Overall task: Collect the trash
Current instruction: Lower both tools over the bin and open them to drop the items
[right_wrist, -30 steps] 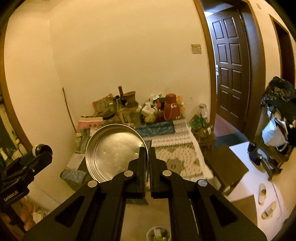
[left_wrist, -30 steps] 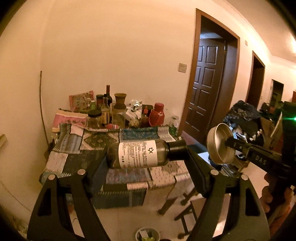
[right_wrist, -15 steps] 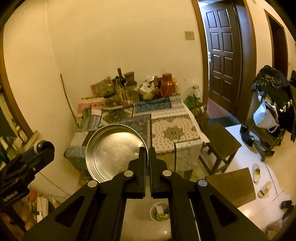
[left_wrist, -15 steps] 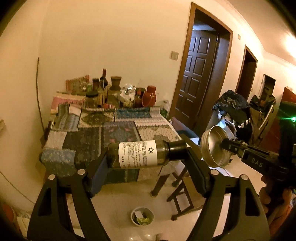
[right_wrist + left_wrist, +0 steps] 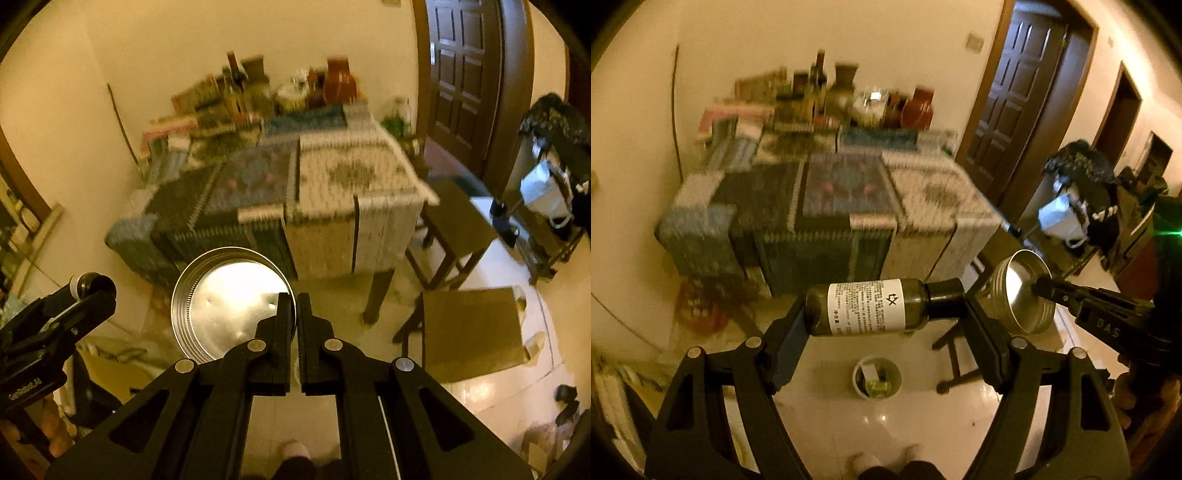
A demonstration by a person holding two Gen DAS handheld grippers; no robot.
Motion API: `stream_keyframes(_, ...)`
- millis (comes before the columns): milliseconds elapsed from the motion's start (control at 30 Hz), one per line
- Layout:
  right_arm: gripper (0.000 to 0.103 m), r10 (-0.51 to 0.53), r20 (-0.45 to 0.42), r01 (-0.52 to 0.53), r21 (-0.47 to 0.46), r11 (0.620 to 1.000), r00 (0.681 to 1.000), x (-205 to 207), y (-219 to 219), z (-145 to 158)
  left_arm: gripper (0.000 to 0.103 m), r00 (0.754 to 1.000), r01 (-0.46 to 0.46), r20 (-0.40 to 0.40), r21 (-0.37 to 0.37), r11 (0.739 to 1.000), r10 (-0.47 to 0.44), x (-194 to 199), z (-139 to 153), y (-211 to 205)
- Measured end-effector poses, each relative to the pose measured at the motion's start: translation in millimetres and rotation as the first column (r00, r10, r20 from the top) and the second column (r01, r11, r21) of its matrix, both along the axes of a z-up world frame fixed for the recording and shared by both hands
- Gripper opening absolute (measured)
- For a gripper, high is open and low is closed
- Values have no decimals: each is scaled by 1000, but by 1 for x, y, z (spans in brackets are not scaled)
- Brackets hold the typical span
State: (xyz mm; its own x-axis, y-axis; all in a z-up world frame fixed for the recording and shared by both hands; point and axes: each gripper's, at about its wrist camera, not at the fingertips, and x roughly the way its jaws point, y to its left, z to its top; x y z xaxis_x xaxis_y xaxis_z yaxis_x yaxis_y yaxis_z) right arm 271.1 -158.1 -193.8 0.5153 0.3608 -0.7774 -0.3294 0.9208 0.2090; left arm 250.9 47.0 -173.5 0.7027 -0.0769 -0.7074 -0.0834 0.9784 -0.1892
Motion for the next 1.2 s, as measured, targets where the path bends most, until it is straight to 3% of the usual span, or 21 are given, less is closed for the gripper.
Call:
stream_keyframes(267, 3, 43, -170, -53, -55, 997, 985, 19, 2, -120, 78, 986, -82, -147, -56, 995, 73, 17, -115, -10)
stream_keyframes(533, 4, 117, -214, -127, -33, 991, 970, 43, 22, -200, 78, 962, -120, -252, -35, 992, 107, 35, -211, -11)
stream_keyframes(567, 10, 130, -241, -144, -38, 989, 962, 47, 27, -211, 78, 959, -121, -260, -32, 992, 108, 39, -219, -11)
stream_keyframes(600, 25, 135, -268, -154, -51, 987, 954, 52, 30, -223, 78, 957, -121, -269, -30, 992, 109, 41, -228, -12)
stream_keyframes(667, 39, 116, -290, -142, -71, 987, 950, 57, 30, -239, 78, 952, -122, -288, -32, 992, 108, 47, -244, -13)
stream_keyframes(900, 39, 70, -311, -97, -71, 993, 948, 72, 4, -256, 78, 932, -104, -357, -84, 991, 68, 74, -285, -25)
stream_keyframes(1200, 39, 44, -285, -71, -83, 994, 957, 90, -26, -239, 81, 898, -75, -440, -149, 986, 2, 123, -317, -51)
